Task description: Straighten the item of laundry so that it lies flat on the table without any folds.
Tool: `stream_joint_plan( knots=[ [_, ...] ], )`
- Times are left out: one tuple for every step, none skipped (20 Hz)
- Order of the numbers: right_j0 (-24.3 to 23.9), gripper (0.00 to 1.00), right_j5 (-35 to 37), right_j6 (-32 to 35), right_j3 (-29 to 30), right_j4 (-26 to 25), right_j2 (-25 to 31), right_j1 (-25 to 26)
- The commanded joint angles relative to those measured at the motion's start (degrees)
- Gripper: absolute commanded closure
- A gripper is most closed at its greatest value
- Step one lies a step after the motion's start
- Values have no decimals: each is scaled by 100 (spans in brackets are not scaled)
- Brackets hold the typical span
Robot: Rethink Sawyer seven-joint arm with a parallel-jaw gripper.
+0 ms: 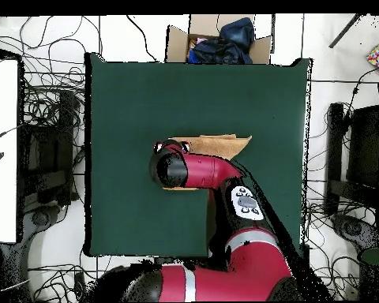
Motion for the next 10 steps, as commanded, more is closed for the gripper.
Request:
stream_joint_plan(
  knots=[
    [102, 0, 108, 720, -29, -102, 89, 379],
    [133, 0, 72, 750, -45, -98, 37, 442],
    [169, 0, 3, 767, -82, -111, -23, 525],
    [156, 0, -45, 757, -108, -127, -21, 599],
    [127, 0, -48, 732, -175, -125, 2, 712],
    [103, 0, -87, 721, -202, -138, 20, 783],
    [90, 0, -116, 714, -231, -144, 26, 837],
    [77, 0, -145, 707, -260, -150, 31, 891],
    [82, 0, -187, 718, -275, -152, 27, 923],
    [78, 0, -189, 714, -285, -154, 30, 940]
  ],
)
